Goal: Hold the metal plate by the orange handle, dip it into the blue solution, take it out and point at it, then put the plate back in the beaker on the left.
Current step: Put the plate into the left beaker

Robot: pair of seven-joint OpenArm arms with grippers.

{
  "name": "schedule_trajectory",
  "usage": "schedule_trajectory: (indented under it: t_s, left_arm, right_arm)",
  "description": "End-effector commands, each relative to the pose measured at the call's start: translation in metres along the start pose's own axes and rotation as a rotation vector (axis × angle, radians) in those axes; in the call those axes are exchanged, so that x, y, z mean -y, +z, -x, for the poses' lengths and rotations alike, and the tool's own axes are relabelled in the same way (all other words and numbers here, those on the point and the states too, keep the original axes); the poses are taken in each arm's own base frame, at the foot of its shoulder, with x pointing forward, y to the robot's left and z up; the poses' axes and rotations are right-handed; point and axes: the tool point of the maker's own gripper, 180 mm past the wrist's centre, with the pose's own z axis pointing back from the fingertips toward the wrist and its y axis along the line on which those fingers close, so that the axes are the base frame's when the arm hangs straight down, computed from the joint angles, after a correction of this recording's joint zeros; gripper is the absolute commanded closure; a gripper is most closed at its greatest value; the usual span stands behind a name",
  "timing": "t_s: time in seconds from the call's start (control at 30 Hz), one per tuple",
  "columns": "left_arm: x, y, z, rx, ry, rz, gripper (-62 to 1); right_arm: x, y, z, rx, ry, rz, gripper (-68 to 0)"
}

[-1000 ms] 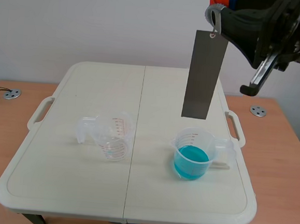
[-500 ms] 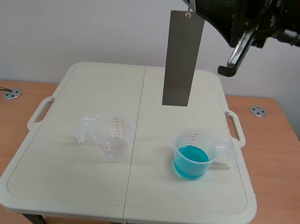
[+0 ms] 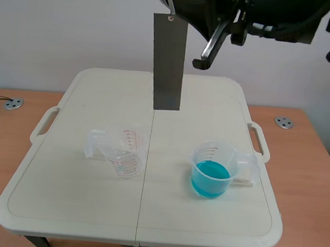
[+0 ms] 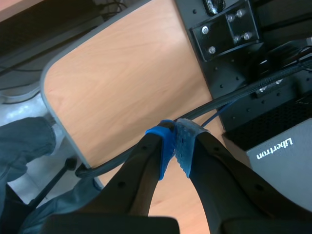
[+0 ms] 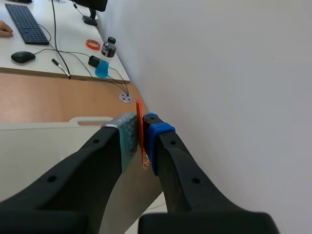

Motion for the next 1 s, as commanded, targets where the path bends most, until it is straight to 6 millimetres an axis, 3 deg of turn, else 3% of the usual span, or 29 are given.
schedule_trajectory:
  t_s: [0.0,0.57,0.97]
  left_arm:
    - [0.004,0.002,-0.003,0.011,0.003,0.011,-2.7]
    - [0.004,0.002,0.003,-0.022,0.003,0.012,-2.7]
    - [0.003,0.002,0.006,-0.036,0.002,0.011,-2.7]
  right_arm:
    - [0.005,-0.006,-0.013,0.043,0.013,-0.006,-1.3]
    - [-0.006,-0.063,0.003,0.020,-0.064,-0.108,-1.3]
    - [-0.027,-0.079,-0.002,0.031,-0.073,-0.164,-1.3]
